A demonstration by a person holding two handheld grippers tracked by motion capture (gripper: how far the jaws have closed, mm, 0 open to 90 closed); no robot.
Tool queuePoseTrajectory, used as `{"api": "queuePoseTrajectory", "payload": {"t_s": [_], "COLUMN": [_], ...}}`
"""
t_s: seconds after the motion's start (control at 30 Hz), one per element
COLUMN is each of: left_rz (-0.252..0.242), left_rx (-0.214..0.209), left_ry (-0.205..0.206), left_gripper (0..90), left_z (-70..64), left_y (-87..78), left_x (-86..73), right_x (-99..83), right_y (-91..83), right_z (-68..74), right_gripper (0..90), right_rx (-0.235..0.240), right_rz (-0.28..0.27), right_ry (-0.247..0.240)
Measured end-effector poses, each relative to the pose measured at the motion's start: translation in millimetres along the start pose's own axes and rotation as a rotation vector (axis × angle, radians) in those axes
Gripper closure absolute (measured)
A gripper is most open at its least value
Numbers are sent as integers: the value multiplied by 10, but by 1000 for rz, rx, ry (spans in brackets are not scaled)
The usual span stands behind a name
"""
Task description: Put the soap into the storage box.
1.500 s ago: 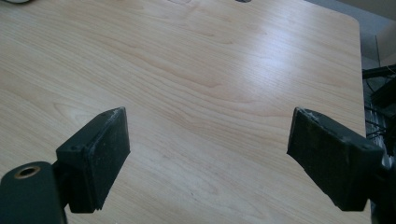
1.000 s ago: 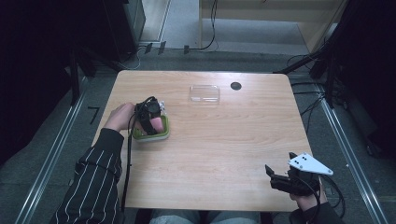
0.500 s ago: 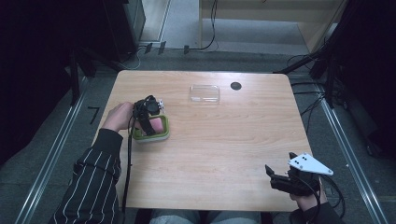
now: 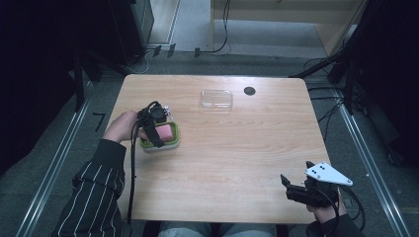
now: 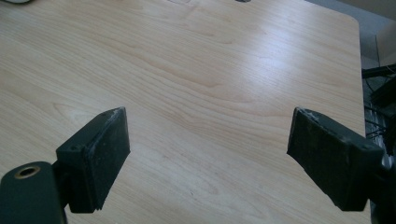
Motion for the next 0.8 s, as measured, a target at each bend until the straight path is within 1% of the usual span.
{"api": "queuePoseTrajectory", "payload": {"t_s": [0.07,0.1,0.2,0.37,0.4,0.47,0.5,0.77,0.8], "left_rz": [2,-8,-11,-22,-21,-37,-38,-42,-49], "left_rx": [4,3,12,-2,-4,-8,-8,-18,-22], "left_ry": [-6,-22,-42,-79,-79,-99,-103,-148,-155], "left_gripper": [35,35,35,35,34,35,34,33,32], "left_z": [-42,-60,-105,-201,-218,-263,-292,-474,-498], "left_y": [-24,-29,-52,-69,-76,-82,-87,-38,-24], "left_x": [-27,-41,-89,-143,-146,-148,-148,-205,-215], "right_x": [0,-1,-1,1,1,2,3,1,1], "right_y": [-3,-4,-3,-6,-6,-5,-5,-6,-7], "right_z": [-2,-2,-2,1,2,4,3,-1,-1], "right_gripper": [138,138,138,138,138,138,138,138,138], "right_rx": [0,0,-1,-1,0,1,1,0,1], "right_rz": [-1,-1,-3,-3,-4,-5,-5,-8,-8], "right_ry": [2,1,2,3,3,1,2,2,3]}}
Point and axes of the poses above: each handheld gripper's, and its own axes: y roughly forward along the jaws, x roughly out of its top, z roughly to its left, the point moved 3 cm from there along y, roughly forward along the jaws, and after that the axes turned 13 degrees about -x, right-handed, at the moved point
